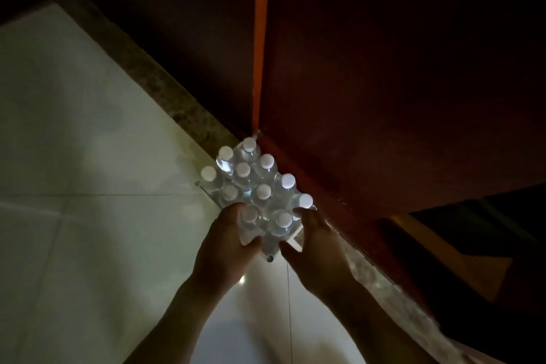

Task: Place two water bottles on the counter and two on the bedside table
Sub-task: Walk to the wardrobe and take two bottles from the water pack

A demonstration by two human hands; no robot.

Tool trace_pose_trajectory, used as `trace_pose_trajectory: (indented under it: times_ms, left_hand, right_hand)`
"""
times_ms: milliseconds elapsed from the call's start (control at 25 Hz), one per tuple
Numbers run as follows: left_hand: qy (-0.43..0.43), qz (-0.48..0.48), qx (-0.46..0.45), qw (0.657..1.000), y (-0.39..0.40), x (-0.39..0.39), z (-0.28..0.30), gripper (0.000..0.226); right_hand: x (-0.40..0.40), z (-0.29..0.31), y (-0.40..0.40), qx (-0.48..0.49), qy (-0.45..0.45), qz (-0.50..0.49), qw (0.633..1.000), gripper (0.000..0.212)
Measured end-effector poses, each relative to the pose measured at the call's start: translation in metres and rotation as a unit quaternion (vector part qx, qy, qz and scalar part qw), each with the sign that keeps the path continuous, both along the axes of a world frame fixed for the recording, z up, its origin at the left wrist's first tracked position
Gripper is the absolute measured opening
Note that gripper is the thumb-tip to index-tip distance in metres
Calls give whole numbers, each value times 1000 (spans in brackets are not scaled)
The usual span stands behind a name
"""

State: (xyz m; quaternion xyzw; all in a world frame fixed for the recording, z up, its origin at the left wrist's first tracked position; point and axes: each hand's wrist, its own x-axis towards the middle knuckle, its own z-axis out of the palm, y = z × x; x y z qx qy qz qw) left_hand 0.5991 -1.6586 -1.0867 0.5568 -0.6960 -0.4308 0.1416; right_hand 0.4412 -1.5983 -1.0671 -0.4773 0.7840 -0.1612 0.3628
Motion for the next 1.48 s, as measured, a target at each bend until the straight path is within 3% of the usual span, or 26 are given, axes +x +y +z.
trace_pose_trajectory:
  times_ms: [120,240,400,520,600,720,840,1000,1240,1480]
  left_hand:
    - [7,3,-62,998,-3,-14,-91,64]
    - [41,37,-90,994,-2,-19,-131,56]
    - [2,34,-119,992,-4,-14,-140,55]
    - [-15,28,-95,995,-8,-10,-102,58]
    - [20,63,-55,996,-10,-7,-42,66]
    - [119,112,-50,985,-19,-1,78,69]
    - [234,136,15,963,-41,0,223,53]
    - [368,81,101,921,-63,-14,429,34]
    - [433,51,109,893,-56,-14,728,42]
    - [479,-1,99,872,-27,-2,923,31]
  right_hand:
    - [2,-90,-12,-21,12,-33,999,73]
    - [13,-138,-13,-31,31,-60,997,65]
    - [18,-152,-15,-20,12,-98,995,54]
    - [16,-115,-13,-46,22,-117,992,52]
    - [16,-62,-11,-85,8,-119,989,59]
    - [7,58,-19,-141,-77,-127,979,52]
    - [-2,200,-37,-177,-202,-160,950,47]
    - [-6,416,-58,-201,-380,-176,886,52]
    - [-6,726,-56,-258,-365,-102,889,40]
    - [7,917,-19,-312,-411,-95,851,31]
